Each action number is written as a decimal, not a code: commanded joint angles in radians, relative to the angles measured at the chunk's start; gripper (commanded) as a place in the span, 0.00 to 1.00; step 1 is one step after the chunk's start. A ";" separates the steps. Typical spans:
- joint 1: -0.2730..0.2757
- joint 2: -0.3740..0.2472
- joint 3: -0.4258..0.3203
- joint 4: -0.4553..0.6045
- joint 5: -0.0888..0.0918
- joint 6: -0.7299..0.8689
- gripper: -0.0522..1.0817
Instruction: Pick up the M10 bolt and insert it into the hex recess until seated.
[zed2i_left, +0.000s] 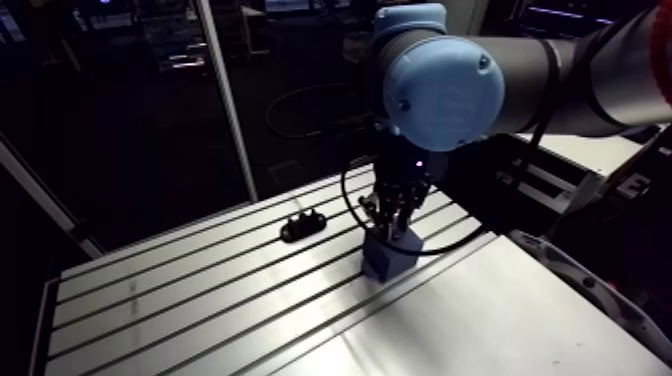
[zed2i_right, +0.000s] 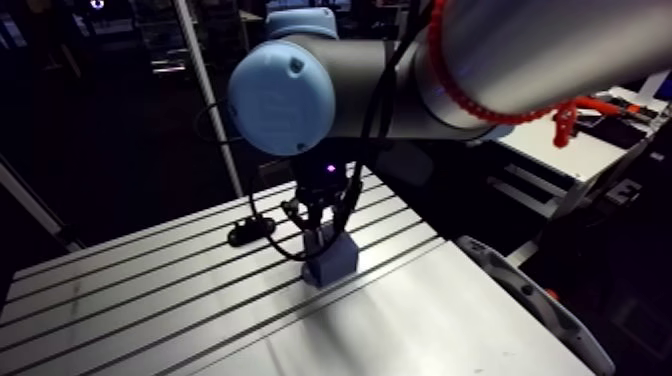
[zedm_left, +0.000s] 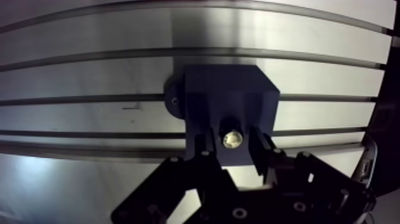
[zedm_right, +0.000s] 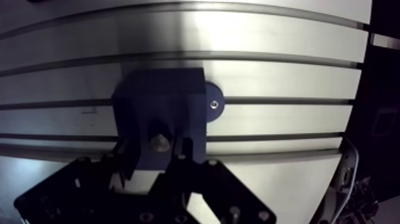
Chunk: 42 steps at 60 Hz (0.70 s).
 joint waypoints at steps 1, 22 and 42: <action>0.000 0.006 0.001 -0.018 0.000 -0.002 0.55; 0.002 0.006 0.002 -0.018 0.004 -0.002 0.57; -0.001 0.006 0.003 -0.018 0.002 -0.004 0.59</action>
